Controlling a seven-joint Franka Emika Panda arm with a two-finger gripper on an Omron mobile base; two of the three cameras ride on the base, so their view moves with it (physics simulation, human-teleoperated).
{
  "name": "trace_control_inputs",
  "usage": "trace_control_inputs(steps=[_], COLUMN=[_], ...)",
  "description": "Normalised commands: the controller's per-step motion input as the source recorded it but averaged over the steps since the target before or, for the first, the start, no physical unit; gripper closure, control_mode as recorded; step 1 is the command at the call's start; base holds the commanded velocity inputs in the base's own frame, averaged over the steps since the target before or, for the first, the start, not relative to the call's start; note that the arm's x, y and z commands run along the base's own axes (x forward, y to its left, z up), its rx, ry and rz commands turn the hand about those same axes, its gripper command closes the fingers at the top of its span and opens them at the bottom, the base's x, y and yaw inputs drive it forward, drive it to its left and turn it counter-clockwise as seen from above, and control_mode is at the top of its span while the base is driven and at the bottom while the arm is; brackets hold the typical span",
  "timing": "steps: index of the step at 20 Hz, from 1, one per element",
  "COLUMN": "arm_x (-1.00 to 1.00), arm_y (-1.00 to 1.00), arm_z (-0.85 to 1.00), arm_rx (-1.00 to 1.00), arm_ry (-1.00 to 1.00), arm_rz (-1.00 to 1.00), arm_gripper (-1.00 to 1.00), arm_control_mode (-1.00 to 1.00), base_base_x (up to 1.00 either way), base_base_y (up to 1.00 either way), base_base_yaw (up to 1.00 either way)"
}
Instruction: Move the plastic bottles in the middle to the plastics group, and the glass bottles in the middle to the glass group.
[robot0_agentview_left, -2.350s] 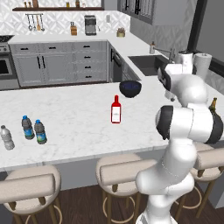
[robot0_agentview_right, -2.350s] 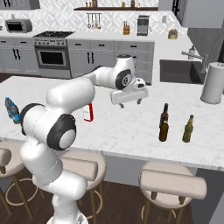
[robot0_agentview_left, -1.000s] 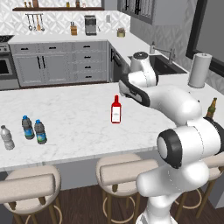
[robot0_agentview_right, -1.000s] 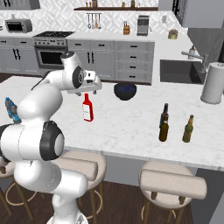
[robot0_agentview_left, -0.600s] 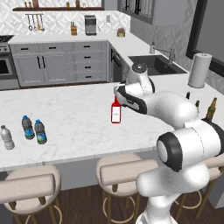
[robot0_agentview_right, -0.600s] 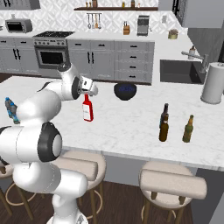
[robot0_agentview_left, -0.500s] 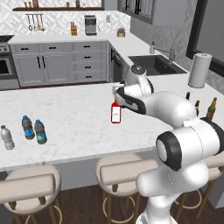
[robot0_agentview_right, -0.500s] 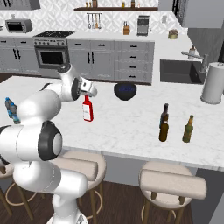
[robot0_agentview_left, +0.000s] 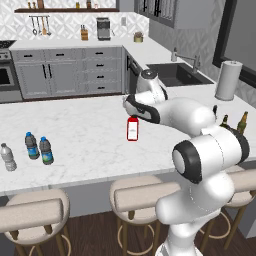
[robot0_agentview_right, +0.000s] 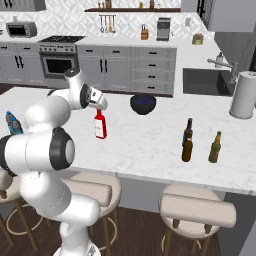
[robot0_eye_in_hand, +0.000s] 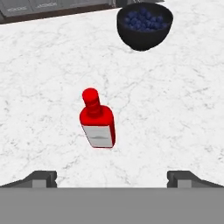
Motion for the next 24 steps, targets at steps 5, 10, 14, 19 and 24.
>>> trace_control_inputs(steps=[5,10,14,19,24], arm_x=[0.31,0.05,0.08,0.2,0.33], arm_y=[0.05,0.0,0.0,0.0,0.0], arm_z=[0.0,-0.12,-0.25,-0.2,-0.09], arm_rx=[0.0,0.0,0.0,0.0,0.0], arm_ry=[0.02,0.01,0.04,0.01,0.02], arm_rz=[0.0,0.0,0.0,0.0,0.0], arm_gripper=[-1.0,-1.0,-1.0,-1.0,-1.0], arm_control_mode=[-1.0,-1.0,-1.0,-1.0,-1.0], base_base_x=[0.0,0.0,0.0,0.0,0.0], base_base_y=[0.0,0.0,0.0,0.0,0.0], base_base_yaw=[0.0,0.0,0.0,0.0,0.0])
